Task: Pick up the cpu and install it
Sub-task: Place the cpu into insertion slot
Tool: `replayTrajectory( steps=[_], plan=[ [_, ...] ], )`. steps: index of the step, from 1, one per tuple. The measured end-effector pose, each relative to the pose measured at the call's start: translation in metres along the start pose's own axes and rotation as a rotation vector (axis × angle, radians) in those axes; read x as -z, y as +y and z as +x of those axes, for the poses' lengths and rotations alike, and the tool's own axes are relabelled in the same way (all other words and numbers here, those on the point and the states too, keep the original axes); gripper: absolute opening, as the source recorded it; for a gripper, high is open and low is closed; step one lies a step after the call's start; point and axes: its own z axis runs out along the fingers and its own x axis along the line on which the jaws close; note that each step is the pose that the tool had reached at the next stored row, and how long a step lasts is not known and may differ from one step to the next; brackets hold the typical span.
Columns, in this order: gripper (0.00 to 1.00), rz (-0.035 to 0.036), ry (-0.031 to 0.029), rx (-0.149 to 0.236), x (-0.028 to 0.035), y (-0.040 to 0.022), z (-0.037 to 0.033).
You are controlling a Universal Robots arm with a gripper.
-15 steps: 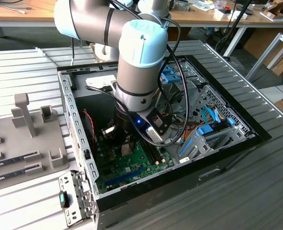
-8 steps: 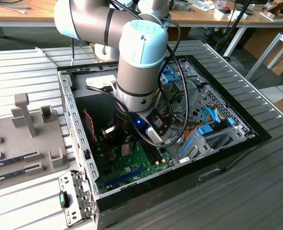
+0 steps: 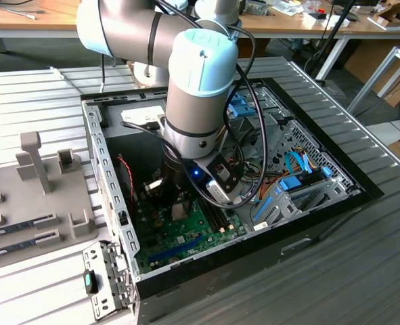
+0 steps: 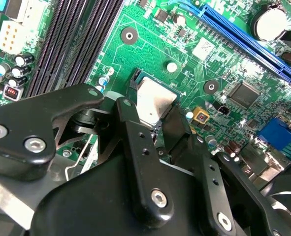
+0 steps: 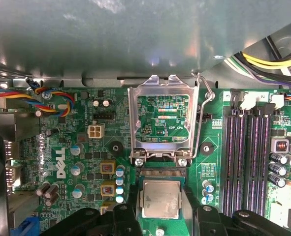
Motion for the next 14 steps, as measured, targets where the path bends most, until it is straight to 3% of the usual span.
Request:
replayTrajectory(
  steps=[2,3,14],
  plan=[
    [0.46,0.0001,0.0,0.0,0.0,0.0,0.0],
    [0.4,0.0003,0.0002,0.0,0.0001,-0.0001,0.0],
    [0.39,0.0,0.0,0.0,-0.0002,-0.0002,0.0]
  ],
)
